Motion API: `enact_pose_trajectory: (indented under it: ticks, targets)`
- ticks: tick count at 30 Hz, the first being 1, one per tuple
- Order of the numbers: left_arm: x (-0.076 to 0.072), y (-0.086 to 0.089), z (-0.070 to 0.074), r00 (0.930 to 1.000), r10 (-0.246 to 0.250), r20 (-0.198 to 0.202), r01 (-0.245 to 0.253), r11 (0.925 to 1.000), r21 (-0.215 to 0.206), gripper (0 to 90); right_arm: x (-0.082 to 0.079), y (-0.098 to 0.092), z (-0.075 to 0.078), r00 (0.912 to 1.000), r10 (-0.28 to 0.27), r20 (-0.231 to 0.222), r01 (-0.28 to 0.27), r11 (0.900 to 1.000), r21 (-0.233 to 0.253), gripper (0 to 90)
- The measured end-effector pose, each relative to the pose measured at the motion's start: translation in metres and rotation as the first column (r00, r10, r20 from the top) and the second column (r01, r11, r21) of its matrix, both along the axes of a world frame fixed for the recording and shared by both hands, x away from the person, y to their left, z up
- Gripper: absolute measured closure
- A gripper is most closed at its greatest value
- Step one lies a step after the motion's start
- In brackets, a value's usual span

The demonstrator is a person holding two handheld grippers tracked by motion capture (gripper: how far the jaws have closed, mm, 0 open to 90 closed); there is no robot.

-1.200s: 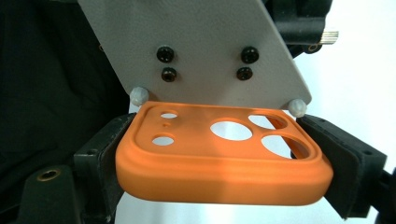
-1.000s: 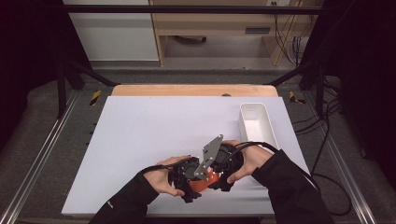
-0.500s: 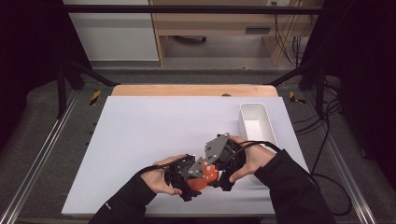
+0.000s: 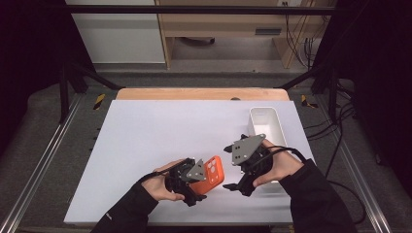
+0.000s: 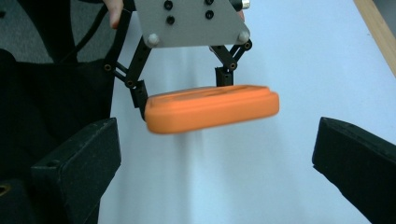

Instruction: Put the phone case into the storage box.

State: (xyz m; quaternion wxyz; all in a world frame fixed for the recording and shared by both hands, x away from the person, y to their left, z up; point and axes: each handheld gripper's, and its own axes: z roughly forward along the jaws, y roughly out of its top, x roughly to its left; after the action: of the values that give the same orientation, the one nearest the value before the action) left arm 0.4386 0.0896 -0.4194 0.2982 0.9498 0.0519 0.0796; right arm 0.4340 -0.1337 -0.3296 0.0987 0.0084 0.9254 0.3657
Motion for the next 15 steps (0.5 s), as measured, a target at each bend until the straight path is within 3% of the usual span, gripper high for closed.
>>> enact_pose_trajectory:
  ticks: [6,11,15]
  targets:
    - [0.001,0.005,0.0,0.9999,0.011,-0.001,-0.011,0.9983,-0.057,15.3,-0.003,-0.011,-0.01,0.9998,-0.007,-0.019,0.008,0.998,0.058,1.8]
    - [0.001,0.01,0.004,0.9997,0.019,-0.015,-0.021,0.9902,-0.138,15.3,-0.003,-0.015,-0.022,0.9991,-0.016,-0.04,0.02,0.995,0.095,1.8]
    - [0.0,0.013,0.006,0.9996,0.018,-0.024,-0.022,0.9839,-0.177,15.3,-0.002,-0.015,-0.028,0.9985,-0.018,-0.052,0.025,0.992,0.125,1.8]
